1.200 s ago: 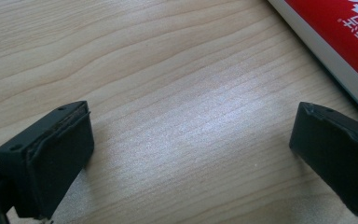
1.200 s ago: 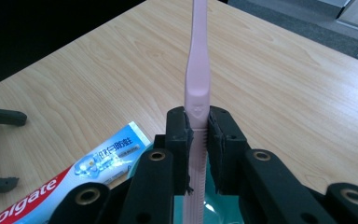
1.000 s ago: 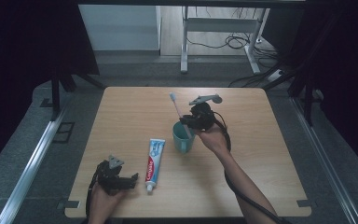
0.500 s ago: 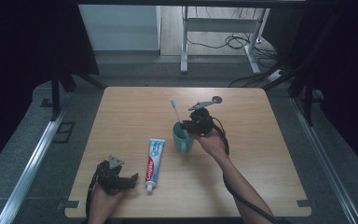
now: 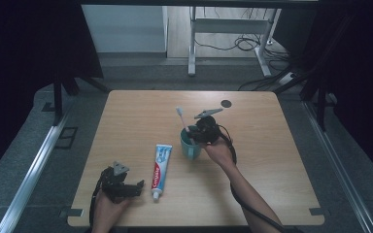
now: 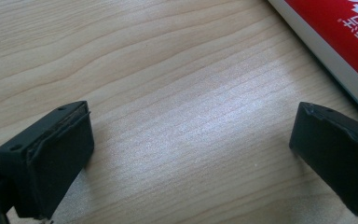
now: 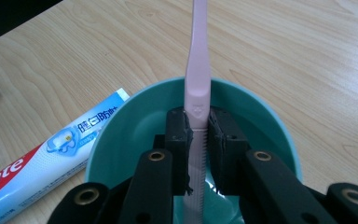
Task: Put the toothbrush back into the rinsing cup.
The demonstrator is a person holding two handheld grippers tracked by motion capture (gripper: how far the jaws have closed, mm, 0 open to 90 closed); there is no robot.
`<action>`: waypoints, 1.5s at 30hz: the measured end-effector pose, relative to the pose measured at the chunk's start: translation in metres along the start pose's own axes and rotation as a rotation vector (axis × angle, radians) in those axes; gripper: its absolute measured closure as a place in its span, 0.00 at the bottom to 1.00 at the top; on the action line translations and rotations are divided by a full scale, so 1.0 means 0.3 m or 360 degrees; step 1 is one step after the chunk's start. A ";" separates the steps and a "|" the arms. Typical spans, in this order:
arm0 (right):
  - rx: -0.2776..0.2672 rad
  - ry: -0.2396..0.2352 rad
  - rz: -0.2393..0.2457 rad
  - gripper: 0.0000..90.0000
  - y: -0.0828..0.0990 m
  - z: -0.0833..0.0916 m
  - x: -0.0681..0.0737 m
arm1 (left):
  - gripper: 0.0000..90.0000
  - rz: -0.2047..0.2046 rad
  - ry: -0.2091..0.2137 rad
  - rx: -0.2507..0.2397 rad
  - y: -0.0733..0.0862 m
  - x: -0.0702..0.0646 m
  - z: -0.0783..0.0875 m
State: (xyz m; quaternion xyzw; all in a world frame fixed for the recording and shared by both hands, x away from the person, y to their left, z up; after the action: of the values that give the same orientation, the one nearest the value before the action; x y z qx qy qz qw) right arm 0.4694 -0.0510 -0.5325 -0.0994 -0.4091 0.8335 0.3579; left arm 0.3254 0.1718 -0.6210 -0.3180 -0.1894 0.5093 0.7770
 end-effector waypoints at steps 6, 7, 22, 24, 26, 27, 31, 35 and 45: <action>0.0017 0.0001 -0.0002 0.87 0.012 -0.009 -0.003 | 0.00 0.0000 0.0000 0.0000 0.000 0.000 0.000; 0.0020 0.0003 -0.0003 0.86 0.014 -0.008 -0.003 | 0.00 0.0000 0.0000 0.0000 0.000 0.000 0.000; 0.0084 -0.0005 0.0004 0.86 0.033 -0.016 -0.004 | 0.00 0.0000 0.0001 0.0000 0.000 0.000 0.000; 0.0090 -0.0007 0.0001 0.86 0.034 -0.015 -0.005 | 0.00 0.0000 0.0001 -0.0001 0.000 0.000 0.000; 0.0096 -0.0004 0.0000 0.85 0.036 -0.016 -0.007 | 0.00 0.0000 0.0001 -0.0001 0.000 0.000 0.000; 0.0095 -0.0005 0.0003 0.85 0.036 -0.016 -0.006 | 0.00 0.0001 0.0001 -0.0001 0.000 0.000 0.000; 0.0098 -0.0005 0.0009 0.83 0.036 -0.016 -0.003 | 0.00 0.0000 0.0001 -0.0001 0.000 0.000 0.000; 0.0097 -0.0007 0.0014 0.82 0.037 -0.016 -0.001 | 0.00 0.0000 0.0000 0.0000 0.000 0.000 0.000; 0.0072 0.0001 0.0034 0.75 0.028 0.001 0.000 | 0.00 0.0001 0.0000 0.0000 0.000 0.000 0.000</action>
State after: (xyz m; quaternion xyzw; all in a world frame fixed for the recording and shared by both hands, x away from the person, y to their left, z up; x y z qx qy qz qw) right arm 0.4647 -0.0547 -0.5387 -0.0959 -0.3890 0.8463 0.3511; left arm 0.3254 0.1718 -0.6210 -0.3181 -0.1893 0.5094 0.7768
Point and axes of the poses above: each handheld gripper's, and its own axes: z roughly backward along the jaws, y roughly out of its underside, x roughly to its left, the point moved 10 cm from there along -z, roughly forward along the jaws, and after that the axes turned 2 degrees about -x, right-handed, at the moved point
